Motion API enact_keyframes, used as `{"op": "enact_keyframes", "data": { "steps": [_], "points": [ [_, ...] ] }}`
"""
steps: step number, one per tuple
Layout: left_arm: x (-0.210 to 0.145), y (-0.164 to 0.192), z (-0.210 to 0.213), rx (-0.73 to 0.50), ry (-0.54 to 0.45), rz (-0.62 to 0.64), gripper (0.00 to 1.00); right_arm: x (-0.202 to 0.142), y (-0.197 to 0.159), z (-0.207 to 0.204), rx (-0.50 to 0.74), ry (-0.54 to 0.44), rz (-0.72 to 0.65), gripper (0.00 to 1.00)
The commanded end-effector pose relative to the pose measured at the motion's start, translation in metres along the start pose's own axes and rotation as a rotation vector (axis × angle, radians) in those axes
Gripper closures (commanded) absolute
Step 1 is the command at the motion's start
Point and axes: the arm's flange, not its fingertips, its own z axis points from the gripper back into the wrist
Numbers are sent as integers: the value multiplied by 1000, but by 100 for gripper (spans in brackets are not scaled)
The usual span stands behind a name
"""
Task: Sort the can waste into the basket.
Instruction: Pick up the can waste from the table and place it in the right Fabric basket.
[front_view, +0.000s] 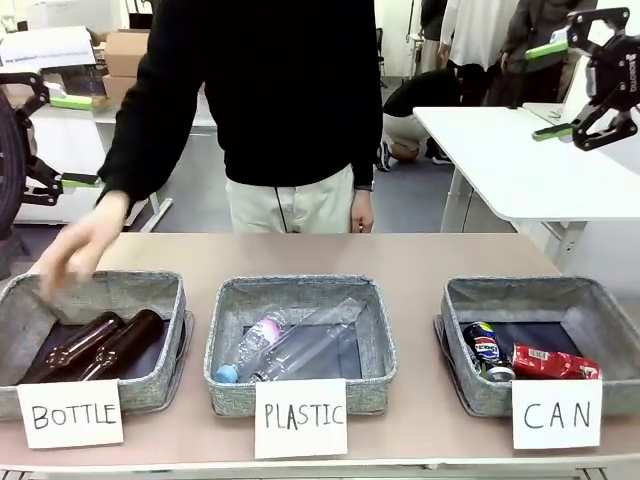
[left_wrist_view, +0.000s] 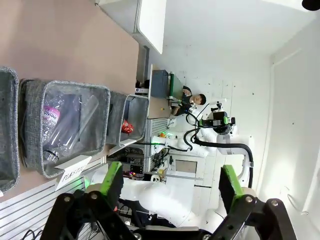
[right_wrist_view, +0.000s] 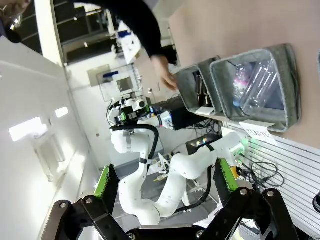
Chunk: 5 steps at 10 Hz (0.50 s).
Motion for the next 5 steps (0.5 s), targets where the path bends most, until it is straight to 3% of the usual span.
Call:
{"op": "enact_keyframes", "data": {
  "steps": [1, 5],
  "points": [
    [-2, -1, -1, -11, 4, 11, 0, -1, 1, -1, -4, 10, -3, 0],
    [-2, -1, -1, -11, 4, 11, 0, -1, 1, -1, -4, 10, -3, 0]
  ]
}}
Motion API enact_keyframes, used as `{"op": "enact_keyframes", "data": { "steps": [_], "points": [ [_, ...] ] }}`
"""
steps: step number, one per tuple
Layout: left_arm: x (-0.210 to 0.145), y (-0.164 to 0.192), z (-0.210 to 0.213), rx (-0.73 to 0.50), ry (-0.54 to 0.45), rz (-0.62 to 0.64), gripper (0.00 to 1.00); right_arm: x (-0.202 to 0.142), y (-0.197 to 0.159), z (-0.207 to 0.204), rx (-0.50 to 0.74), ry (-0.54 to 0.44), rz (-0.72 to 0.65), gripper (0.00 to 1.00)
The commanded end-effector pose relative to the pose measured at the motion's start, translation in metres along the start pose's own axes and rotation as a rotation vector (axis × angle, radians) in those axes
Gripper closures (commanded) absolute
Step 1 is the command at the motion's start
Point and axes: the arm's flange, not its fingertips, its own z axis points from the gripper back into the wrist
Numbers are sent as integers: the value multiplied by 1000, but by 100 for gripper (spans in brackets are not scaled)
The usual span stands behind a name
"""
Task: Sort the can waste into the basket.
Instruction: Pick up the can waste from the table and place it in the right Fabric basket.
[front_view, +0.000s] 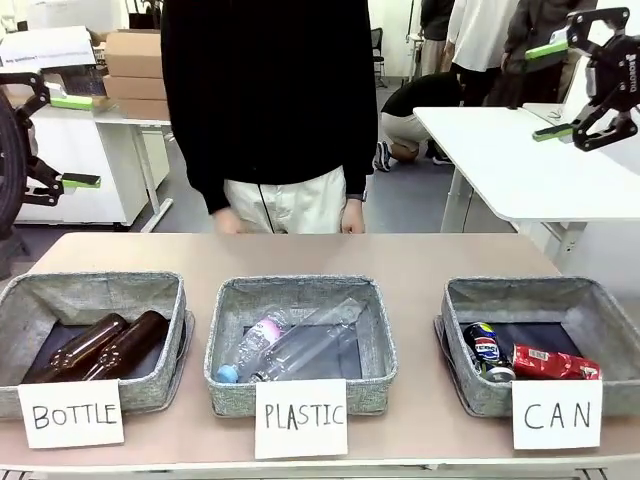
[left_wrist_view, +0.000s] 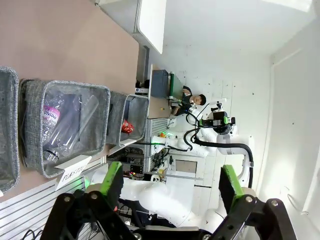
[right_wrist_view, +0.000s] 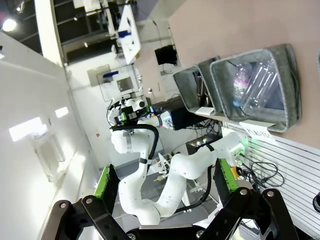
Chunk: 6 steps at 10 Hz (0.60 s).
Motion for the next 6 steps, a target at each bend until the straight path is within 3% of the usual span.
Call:
{"op": "enact_keyframes", "data": {
  "steps": [1, 6],
  "points": [
    [-2, -1, -1, -11, 3, 11, 0, -1, 1, 0, -4, 9, -3, 0],
    [-2, -1, -1, -11, 3, 11, 0, -1, 1, 0, -4, 9, -3, 0]
  ]
}}
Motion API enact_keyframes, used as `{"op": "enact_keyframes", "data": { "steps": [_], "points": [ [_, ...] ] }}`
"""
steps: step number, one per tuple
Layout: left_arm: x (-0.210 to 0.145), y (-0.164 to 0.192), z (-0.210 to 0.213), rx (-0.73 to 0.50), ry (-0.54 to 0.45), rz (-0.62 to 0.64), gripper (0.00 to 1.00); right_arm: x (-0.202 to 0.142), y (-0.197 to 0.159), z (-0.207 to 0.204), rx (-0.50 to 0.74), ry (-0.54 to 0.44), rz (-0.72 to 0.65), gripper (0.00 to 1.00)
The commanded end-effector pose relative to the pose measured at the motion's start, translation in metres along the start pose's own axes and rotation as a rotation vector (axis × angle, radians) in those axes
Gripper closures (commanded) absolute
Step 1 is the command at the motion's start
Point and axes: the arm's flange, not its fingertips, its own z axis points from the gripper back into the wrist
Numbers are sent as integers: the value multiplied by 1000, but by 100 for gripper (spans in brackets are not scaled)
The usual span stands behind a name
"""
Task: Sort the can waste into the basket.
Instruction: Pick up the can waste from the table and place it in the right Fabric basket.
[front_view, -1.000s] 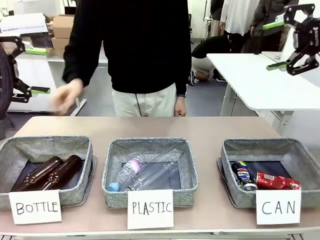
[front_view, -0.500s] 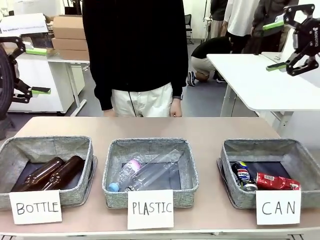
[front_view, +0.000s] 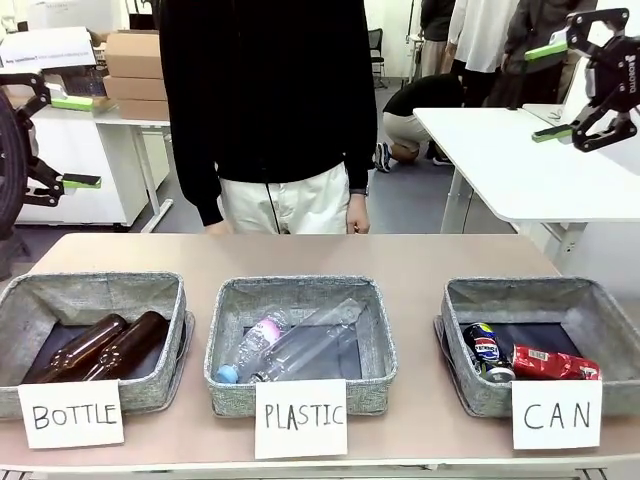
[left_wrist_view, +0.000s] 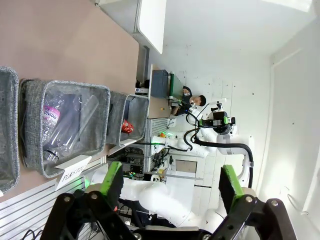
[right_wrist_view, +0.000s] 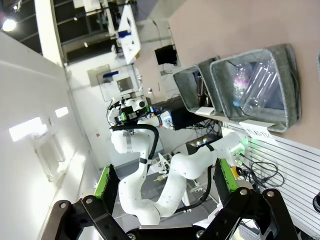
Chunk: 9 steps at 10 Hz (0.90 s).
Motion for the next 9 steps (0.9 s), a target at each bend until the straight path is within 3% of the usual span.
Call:
{"op": "enact_keyframes", "data": {
  "steps": [1, 9],
  "points": [
    [-2, -1, -1, -11, 3, 11, 0, -1, 1, 0, -4, 9, -3, 0],
    [-2, -1, -1, -11, 3, 11, 0, -1, 1, 0, -4, 9, -3, 0]
  ]
}}
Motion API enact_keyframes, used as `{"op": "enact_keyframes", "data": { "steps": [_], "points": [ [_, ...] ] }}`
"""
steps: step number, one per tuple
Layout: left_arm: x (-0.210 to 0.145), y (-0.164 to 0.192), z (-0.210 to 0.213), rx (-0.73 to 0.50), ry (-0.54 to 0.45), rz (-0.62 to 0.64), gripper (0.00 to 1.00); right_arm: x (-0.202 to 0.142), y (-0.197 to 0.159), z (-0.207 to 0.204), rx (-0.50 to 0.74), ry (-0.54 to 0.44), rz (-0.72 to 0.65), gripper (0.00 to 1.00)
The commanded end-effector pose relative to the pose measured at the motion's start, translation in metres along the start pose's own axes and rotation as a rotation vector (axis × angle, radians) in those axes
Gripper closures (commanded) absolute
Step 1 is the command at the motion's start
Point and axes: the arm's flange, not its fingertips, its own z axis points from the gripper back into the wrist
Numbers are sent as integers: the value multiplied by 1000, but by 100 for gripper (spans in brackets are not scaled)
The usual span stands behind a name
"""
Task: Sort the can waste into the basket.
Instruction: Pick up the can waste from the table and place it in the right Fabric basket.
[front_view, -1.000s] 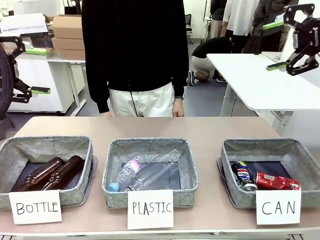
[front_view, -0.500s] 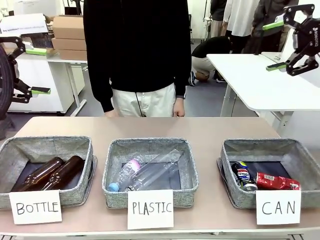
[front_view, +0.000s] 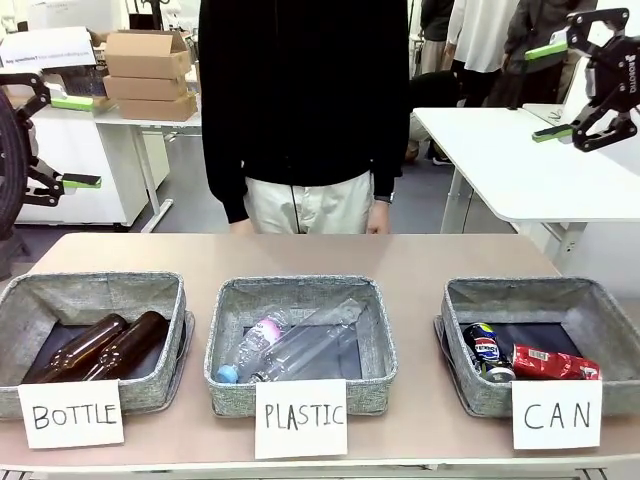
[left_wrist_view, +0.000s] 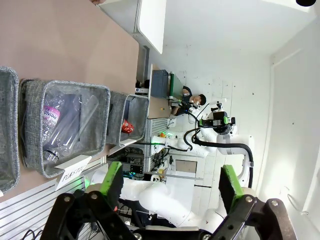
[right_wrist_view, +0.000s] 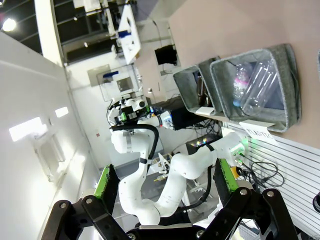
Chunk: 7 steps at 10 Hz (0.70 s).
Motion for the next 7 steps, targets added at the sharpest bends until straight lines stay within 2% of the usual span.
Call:
{"op": "enact_keyframes", "data": {
  "steps": [1, 7],
  "points": [
    [-2, -1, -1, -11, 3, 11, 0, -1, 1, 0, -4, 9, -3, 0],
    [-2, -1, -1, -11, 3, 11, 0, -1, 1, 0, -4, 9, -3, 0]
  ]
}}
